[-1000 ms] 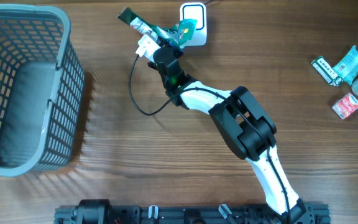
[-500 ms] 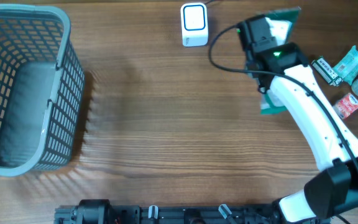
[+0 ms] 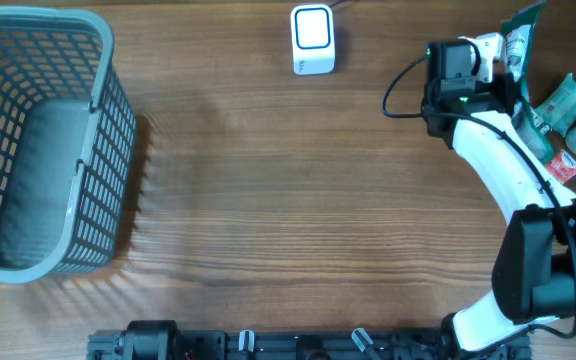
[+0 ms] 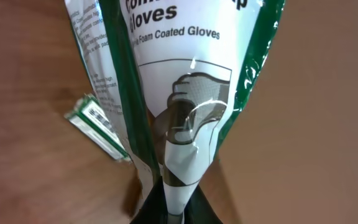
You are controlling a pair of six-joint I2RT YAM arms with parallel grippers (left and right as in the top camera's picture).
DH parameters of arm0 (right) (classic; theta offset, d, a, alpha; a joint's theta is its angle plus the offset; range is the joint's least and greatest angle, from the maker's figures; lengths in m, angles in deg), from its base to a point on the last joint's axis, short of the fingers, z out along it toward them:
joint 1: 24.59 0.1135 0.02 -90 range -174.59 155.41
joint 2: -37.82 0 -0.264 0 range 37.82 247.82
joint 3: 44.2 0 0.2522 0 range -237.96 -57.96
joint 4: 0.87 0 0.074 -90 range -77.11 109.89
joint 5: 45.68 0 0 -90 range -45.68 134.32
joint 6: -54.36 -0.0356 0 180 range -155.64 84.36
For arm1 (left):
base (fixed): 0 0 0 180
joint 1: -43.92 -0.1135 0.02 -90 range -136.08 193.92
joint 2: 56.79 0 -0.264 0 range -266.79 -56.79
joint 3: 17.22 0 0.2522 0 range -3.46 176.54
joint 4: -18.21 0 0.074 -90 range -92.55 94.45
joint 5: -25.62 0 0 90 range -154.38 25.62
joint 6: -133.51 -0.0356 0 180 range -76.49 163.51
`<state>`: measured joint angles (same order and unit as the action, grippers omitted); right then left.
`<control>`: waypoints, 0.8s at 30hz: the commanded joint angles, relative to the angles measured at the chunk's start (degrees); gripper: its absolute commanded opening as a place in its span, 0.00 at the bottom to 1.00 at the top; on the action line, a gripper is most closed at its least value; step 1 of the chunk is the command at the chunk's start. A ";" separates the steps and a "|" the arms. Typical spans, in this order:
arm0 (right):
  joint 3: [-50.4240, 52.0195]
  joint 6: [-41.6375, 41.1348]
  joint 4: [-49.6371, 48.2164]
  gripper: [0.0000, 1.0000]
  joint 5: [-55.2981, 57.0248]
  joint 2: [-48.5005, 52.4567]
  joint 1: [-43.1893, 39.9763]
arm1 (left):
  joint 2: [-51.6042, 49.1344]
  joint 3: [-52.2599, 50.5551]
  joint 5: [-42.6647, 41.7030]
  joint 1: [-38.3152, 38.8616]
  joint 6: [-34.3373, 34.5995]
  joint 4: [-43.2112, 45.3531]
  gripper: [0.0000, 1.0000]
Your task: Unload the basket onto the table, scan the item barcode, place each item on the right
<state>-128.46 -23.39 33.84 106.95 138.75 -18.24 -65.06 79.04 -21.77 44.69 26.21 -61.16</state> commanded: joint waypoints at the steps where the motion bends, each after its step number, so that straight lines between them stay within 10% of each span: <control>1: -0.31 -2.64 0.92 0.04 9.66 0.44 -2.56 | 0.24 -0.04 0.13 -0.26 -0.46 0.13 1.00; 13: -0.31 -49.55 29.86 0.04 -3.80 -5.25 -31.91 | 0.24 -0.04 0.13 -0.26 -0.46 0.13 1.00; 24: -0.31 -46.77 17.38 0.14 -28.61 5.81 -47.25 | 0.24 -0.04 0.13 -0.26 -0.46 0.15 1.00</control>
<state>-128.61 -70.19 52.51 83.13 140.41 -65.52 -65.06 79.04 -21.77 44.69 26.21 -61.16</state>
